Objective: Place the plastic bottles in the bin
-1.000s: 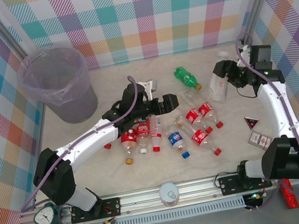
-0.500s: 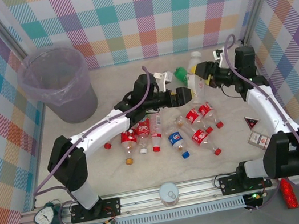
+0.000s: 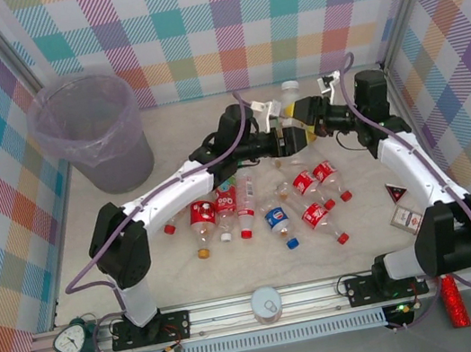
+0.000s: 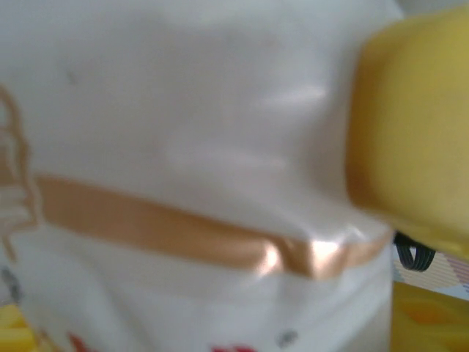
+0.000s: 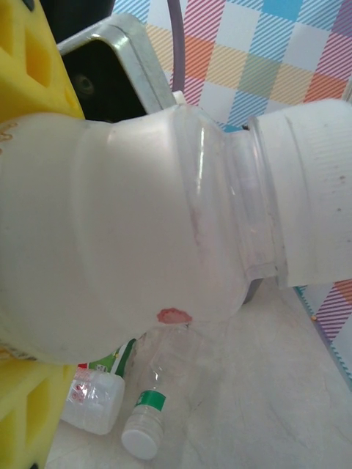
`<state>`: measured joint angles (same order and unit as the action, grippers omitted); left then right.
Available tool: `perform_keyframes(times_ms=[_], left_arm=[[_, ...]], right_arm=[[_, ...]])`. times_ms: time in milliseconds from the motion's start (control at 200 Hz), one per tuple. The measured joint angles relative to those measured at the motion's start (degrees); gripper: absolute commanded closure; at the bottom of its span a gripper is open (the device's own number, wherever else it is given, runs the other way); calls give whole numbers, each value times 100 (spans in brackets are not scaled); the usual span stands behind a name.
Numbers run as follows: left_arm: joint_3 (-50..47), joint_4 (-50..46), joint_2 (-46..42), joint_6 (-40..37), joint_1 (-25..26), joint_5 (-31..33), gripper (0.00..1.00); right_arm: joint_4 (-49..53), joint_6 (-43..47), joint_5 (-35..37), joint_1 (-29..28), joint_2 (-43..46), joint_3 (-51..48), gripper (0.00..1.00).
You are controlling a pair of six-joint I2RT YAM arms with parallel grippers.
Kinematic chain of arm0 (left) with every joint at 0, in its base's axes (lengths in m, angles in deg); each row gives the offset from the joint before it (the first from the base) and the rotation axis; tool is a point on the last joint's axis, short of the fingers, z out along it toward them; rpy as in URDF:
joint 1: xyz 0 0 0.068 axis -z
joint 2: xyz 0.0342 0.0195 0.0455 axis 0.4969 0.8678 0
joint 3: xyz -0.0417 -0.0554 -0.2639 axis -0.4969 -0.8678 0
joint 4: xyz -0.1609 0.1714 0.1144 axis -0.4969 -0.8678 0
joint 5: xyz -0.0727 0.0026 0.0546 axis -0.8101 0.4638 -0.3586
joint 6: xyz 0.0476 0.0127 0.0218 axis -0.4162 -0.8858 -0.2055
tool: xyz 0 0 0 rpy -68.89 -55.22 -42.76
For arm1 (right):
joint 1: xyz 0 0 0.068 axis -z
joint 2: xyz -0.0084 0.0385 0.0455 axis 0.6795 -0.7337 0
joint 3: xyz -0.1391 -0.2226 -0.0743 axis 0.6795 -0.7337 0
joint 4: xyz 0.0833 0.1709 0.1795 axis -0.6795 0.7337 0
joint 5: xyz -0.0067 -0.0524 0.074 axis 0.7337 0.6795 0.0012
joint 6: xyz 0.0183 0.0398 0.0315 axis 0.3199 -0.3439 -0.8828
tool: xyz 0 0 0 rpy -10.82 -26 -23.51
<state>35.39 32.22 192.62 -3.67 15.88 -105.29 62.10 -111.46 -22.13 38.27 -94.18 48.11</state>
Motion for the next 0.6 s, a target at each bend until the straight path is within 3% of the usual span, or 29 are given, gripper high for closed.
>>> perform_keyframes(times_ms=[345, 600], left_arm=[[-345, -138, -260, -153, 0, 214, 41], [-92, -1362, -452, -660, -186, 570, 44]], right_arm=[[44, 11, 378, -42, 2, 9, 0], [468, 232, 1589, 66, 907, 7, 1]])
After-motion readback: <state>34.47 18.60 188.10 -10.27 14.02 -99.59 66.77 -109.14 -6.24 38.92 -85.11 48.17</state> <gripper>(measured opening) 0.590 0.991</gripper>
